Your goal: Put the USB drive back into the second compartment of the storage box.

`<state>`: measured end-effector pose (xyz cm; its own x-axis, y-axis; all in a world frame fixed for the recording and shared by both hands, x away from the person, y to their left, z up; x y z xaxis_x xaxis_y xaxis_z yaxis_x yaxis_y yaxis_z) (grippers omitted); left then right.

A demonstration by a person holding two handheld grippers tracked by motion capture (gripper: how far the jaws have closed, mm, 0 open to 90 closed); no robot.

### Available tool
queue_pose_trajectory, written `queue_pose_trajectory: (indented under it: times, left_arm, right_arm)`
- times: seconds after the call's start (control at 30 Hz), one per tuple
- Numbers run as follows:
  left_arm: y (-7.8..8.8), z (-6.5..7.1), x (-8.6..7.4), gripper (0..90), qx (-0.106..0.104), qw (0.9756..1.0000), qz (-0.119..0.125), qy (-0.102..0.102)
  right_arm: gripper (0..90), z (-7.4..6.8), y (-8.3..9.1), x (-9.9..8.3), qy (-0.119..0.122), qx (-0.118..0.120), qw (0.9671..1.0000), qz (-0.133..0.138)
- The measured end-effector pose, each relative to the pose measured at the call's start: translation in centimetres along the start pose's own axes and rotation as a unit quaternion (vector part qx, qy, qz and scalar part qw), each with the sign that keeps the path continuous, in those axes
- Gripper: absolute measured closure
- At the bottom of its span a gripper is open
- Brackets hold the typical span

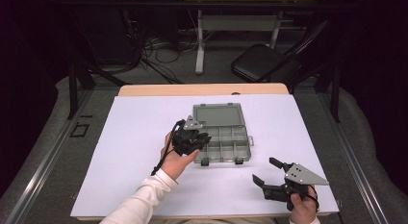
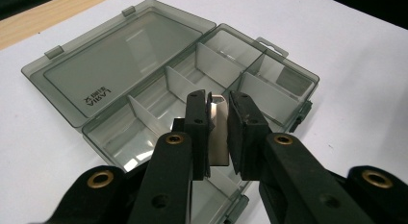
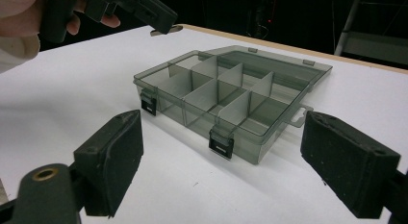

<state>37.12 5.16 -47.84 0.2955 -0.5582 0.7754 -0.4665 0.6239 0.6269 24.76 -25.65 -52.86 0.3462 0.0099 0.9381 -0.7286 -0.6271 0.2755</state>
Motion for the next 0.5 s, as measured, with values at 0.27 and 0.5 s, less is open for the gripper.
queue_pose_trajectory:
  times: [0.27, 0.5]
  left_arm:
    - [-0.4, -0.7, 0.7, 79.0, 0.006, 1.0, -0.007, -0.002]
    - [-1.0, -1.3, 0.9, 79.0, 0.01, 0.9998, -0.015, 0.005]
  right_arm:
    - [14.5, 0.0, 0.0, 0.0, 0.0, 0.0, 1.0, 0.0]
    - [14.5, 0.0, 0.0, 0.0, 0.0, 0.0, 1.0, -0.002]
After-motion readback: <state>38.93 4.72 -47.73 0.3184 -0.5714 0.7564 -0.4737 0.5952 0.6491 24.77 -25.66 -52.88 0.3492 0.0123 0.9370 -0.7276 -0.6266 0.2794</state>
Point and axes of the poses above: each handheld gripper's, and its own axes: y roughly backward along the jaws, x roughly out of its top, z roughly to its right, the point moved 1 cm from there along -y, roughly forward along the jaws, and after that the axes turned 11 degrees about -y, right-handed, at the moved point
